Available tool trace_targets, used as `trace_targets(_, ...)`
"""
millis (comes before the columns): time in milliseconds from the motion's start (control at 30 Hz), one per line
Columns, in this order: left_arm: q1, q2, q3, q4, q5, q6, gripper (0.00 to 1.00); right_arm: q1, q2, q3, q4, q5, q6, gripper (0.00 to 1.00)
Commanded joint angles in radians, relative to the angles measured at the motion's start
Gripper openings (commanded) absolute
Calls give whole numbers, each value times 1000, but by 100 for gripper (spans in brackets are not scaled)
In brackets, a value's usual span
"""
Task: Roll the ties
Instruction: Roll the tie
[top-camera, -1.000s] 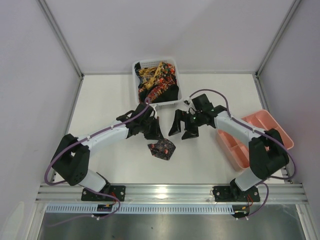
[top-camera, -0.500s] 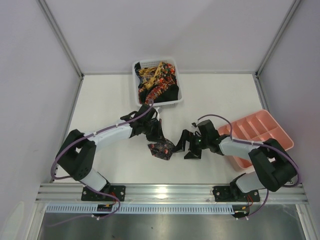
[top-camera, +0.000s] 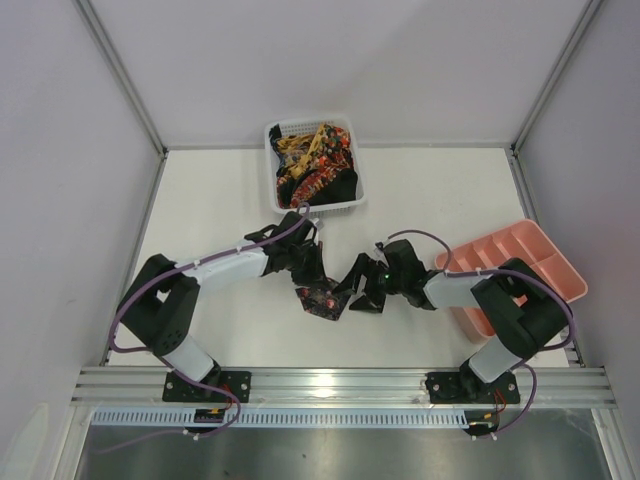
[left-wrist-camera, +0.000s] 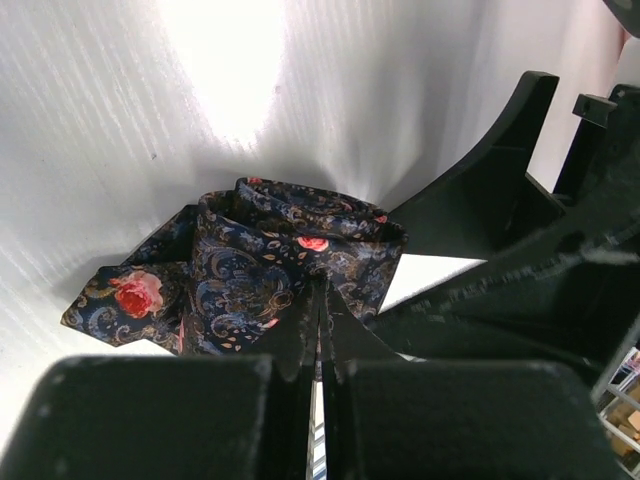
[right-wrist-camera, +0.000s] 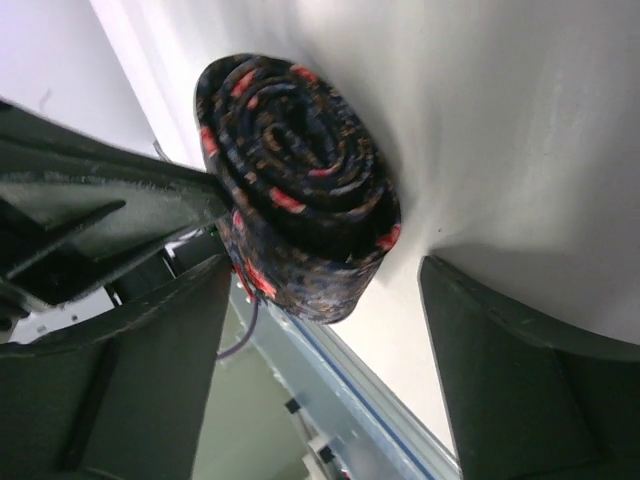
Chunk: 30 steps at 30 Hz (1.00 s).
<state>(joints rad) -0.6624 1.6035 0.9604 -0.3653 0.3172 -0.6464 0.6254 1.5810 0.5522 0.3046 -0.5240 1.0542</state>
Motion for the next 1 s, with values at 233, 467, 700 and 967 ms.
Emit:
trace_targets(233,9,-54,-34,6,-29,11,1,-19,-65,142,-249,128,-155,84)
trace_targets(467,9,-131,20,-96,-108,-7,8,-84,-109,369,-572,211,-380,90)
trace_targets(700,-2,-261,-49,-188,-148,-73,1,-75,85,592,-654,332,-436,56)
trace_targets(967,-118,-323,-204,-179,-199,-228,1,-29,284,704,-687,429,-376,11)
